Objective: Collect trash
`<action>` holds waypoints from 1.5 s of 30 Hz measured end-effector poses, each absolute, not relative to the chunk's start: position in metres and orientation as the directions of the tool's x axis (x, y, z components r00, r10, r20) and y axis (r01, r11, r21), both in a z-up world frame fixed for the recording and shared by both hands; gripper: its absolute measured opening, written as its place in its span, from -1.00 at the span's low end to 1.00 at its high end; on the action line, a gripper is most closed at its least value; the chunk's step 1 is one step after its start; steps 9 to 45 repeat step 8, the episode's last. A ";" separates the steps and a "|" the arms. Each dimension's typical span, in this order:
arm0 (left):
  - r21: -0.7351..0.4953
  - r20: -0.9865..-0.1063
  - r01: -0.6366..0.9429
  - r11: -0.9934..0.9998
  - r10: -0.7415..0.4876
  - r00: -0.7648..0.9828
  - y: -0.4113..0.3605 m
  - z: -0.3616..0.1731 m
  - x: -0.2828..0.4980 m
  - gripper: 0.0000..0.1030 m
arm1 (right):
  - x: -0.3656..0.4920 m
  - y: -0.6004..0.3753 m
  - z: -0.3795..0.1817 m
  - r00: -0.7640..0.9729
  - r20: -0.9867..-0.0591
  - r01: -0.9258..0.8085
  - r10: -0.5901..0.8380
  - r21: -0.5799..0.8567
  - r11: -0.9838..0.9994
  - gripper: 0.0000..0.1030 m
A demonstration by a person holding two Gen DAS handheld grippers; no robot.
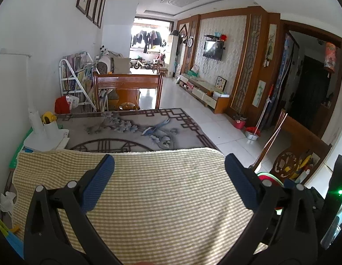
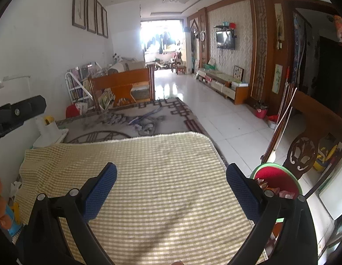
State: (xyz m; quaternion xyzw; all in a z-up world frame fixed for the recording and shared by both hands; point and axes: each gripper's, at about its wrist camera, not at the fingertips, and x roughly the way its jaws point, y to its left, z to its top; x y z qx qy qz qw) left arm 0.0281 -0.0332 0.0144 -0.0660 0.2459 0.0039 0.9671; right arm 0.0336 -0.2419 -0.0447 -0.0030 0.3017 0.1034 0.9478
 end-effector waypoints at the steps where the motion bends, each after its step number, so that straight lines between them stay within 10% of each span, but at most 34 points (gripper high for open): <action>1: -0.122 -0.483 -0.043 0.992 -0.021 0.875 -0.033 0.013 0.030 0.90 | 0.037 -0.241 -0.050 0.788 -0.584 -0.204 0.196 0.053 0.978 0.86; 8: -0.117 -0.562 -0.076 0.990 -0.003 0.827 -0.028 -0.017 0.042 0.90 | 0.084 -0.236 -0.126 0.689 -0.699 -0.244 0.191 0.024 0.969 0.86; 45: -0.117 -0.562 -0.076 0.990 -0.003 0.827 -0.028 -0.017 0.042 0.90 | 0.084 -0.236 -0.126 0.689 -0.699 -0.244 0.191 0.024 0.969 0.86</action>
